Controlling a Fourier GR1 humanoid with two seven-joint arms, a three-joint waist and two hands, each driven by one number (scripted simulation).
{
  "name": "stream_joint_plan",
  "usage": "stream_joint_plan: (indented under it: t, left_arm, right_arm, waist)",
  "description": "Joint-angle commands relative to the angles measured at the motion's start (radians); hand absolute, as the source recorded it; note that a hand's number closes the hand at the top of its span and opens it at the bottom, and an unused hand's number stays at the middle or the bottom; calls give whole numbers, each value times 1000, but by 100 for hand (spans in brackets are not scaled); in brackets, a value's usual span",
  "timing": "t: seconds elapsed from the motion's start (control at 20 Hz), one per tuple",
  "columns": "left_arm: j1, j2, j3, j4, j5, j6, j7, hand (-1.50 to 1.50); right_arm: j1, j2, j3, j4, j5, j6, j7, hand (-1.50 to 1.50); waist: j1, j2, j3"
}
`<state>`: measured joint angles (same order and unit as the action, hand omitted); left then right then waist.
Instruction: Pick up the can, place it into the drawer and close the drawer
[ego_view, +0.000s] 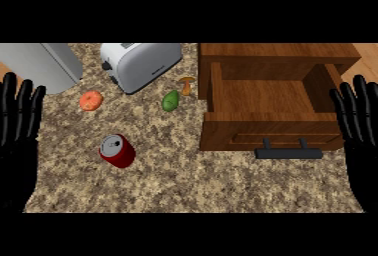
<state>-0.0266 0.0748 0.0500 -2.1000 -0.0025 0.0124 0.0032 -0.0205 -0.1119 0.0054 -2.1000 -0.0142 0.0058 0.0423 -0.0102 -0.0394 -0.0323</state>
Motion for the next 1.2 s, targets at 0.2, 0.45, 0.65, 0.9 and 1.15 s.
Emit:
stream_joint_plan:
  t: [0.2,0.45,0.65,0.9,1.15]
  left_arm:
    - [-4,60,-129,-10,222,-275,-38,-150]
    - [56,162,-126,30,212,-289,240,-150]
    - [138,198,-64,-43,302,-339,265,-150]
    - [69,183,-37,-27,336,-339,344,-150]
    - [120,143,-16,-26,344,-338,342,-150]
  right_arm:
    - [-15,11,-6,-27,40,-30,-29,-150]
    - [82,39,1,29,70,-90,186,-150]
    - [185,15,-33,-64,16,-37,169,-150]
    - [257,3,-72,-65,-29,25,119,-150]
    - [210,26,-54,-32,25,-1,157,-150]
  waist:
    - [4,38,31]
    - [7,38,33]
    - [8,37,32]
    - [5,38,32]
    - [10,39,32]
